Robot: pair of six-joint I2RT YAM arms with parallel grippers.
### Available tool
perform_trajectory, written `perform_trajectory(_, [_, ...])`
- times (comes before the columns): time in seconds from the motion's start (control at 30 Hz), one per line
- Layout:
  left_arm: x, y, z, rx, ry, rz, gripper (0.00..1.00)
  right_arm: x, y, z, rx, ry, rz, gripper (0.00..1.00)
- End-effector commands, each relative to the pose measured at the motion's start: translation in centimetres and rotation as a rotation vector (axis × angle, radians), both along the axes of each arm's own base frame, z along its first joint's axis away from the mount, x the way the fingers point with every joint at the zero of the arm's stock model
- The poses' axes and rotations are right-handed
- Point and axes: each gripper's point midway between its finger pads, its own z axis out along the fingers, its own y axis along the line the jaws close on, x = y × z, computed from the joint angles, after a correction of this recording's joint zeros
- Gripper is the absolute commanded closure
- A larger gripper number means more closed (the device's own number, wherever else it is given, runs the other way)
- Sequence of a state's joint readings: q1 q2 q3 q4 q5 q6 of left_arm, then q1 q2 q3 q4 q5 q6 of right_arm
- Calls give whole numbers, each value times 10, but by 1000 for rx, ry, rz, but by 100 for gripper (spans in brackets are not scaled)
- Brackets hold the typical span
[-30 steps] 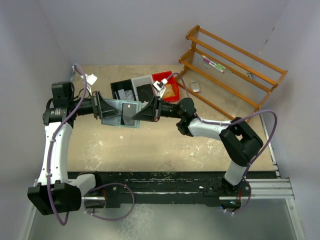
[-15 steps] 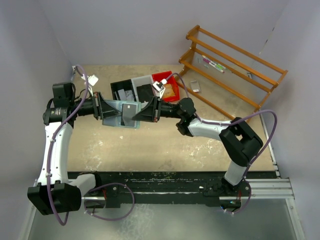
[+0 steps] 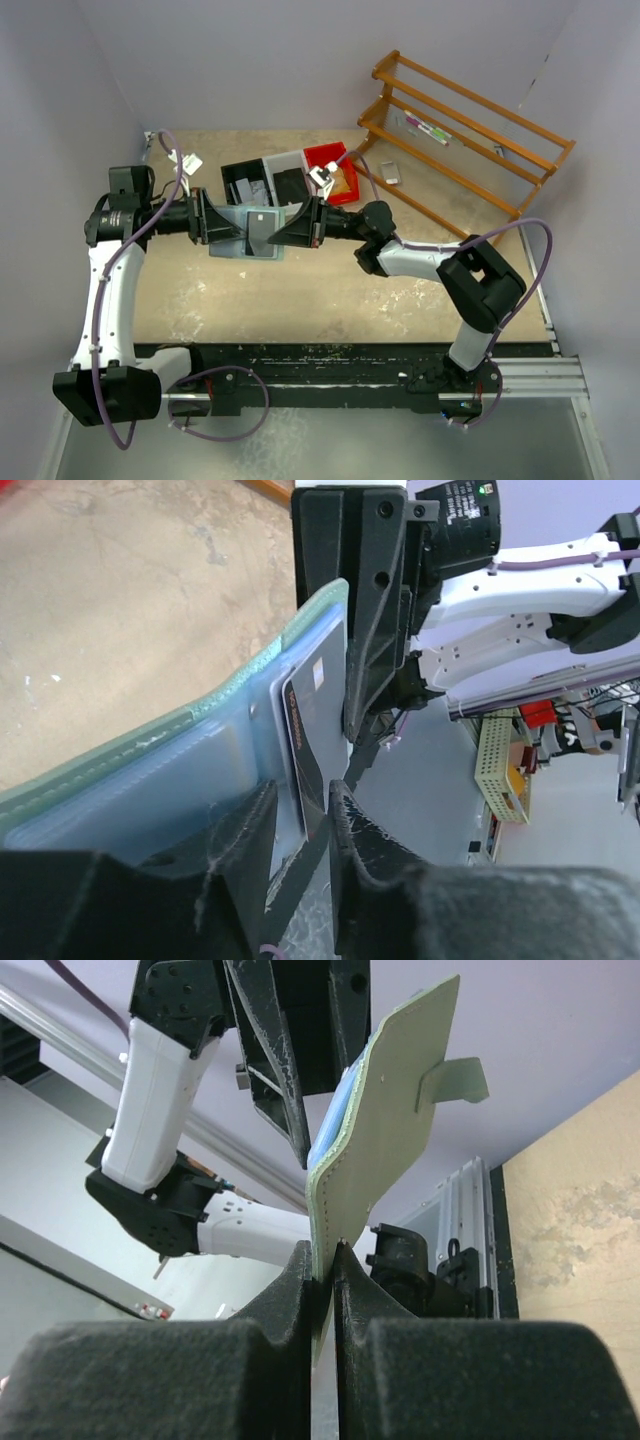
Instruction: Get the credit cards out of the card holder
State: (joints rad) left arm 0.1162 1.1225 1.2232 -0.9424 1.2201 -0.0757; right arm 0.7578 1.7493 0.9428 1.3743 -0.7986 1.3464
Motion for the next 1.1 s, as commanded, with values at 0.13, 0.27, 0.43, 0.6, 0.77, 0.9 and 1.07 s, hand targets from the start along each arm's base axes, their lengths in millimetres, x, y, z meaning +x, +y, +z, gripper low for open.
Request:
perform_trajectory(0.13, [-10, -2, 11, 11, -73, -46, 66, -18, -21, 57, 199, -141, 26, 100])
perform_trajectory(0.27, [-8, 0, 8, 30, -72, -29, 70, -17, -22, 58, 197, -143, 14, 100])
perform_trajectory(0.43, [-8, 0, 0, 27, -34, -22, 73, -16, -22, 64, 215, -147, 12, 100])
perform_trajectory(0.6, [-15, -4, -9, -3, 12, -40, 72, -8, -19, 66, 230, -119, -18, 100])
perform_trajectory(0.77, [-19, -7, -13, -24, 43, -50, 67, -5, -17, 67, 242, -111, -26, 100])
perform_trajectory(0.9, [-17, -9, -14, -41, 59, -55, 65, -6, -15, 68, 244, -112, -24, 100])
perform_trajectory(1.07, [-17, -10, -13, -59, 75, -65, 64, -6, -13, 65, 243, -105, -27, 100])
